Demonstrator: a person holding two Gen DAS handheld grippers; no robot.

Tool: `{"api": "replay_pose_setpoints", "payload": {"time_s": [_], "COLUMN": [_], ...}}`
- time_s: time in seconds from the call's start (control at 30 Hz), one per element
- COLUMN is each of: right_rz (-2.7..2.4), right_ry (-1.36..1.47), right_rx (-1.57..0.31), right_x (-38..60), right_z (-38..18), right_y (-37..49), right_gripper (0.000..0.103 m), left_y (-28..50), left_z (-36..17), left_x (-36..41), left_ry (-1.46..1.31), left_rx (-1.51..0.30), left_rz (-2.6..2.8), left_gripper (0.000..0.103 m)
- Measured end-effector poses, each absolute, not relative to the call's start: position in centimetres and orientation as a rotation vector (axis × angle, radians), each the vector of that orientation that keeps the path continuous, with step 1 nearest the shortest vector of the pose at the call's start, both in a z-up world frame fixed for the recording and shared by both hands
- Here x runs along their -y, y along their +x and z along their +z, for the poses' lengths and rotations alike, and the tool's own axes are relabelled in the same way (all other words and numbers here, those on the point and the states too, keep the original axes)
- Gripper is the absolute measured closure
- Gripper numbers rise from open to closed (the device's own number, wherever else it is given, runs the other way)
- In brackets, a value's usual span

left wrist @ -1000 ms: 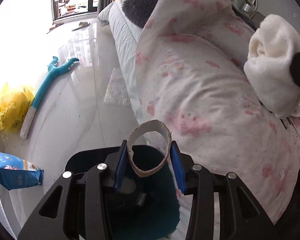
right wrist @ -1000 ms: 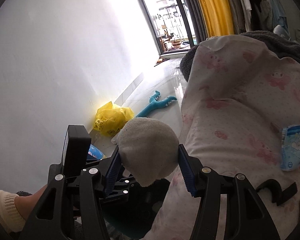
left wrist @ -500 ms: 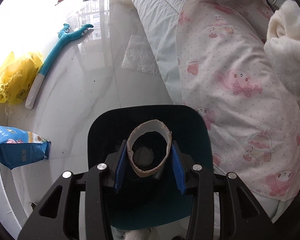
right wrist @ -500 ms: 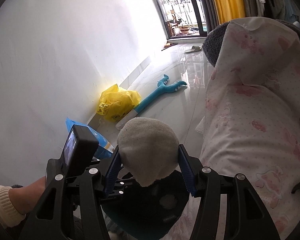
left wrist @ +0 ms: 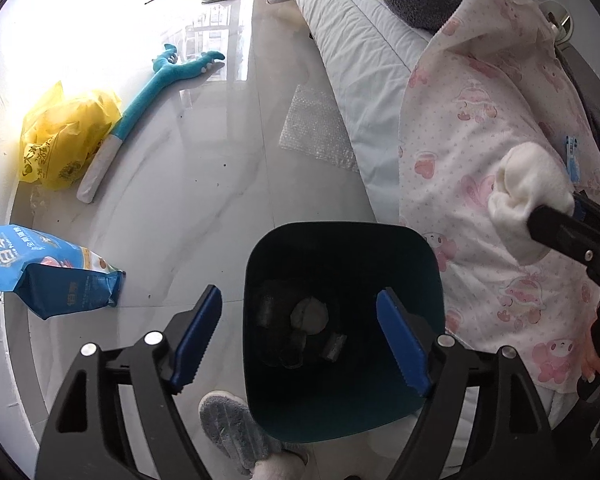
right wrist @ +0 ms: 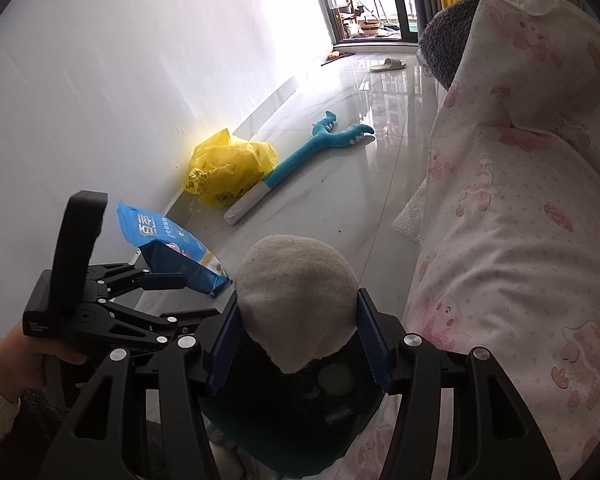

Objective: Collect trash
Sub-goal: 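Carry the tape roll and sock ball over the bin and open both grippers, then move both tools back over the bed toward the blue packet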

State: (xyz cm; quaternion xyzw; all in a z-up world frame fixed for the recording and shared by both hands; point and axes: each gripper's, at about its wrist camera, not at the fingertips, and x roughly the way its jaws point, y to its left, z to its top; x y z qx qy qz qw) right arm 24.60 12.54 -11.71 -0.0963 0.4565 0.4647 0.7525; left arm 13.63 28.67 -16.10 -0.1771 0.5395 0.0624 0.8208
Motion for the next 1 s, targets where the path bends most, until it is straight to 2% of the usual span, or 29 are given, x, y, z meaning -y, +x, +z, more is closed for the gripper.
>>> {"api": "replay_pose_setpoints", "payload": {"time_s": [0.43,0.67,0.87,1.0], "right_rz": [0.972,0.959,0.909,0.912], "right_ry": [-0.323,-0.393,-0.475,-0.463], "right_rx": [-1.147,-1.18,-1.193,-1.173], "right_x": [-16.2,-18.0,-18.0,-17.6], "right_z": [-16.7,-18.2,-19.6,-18.6], "right_y": [23.5,22.5,22.4,22.5], "right_gripper": [0.046,0.046,0.038,0.033], "left_y": [11.1,9.9,9.7,9.6], "left_z": [-11.8,-9.3,-7.1,-5.0], "left_x": [-30.9,-31.0,-30.7,-29.8], "left_ry": [-0.391,-0.302,-0.313,-0.3], "left_rx": [-0.902,-0.772,-0.683,-0.609], "left_rz": [0.131,0.168,0.171,0.157], "left_gripper": [0.019,0.019,0.019,0.019]}}
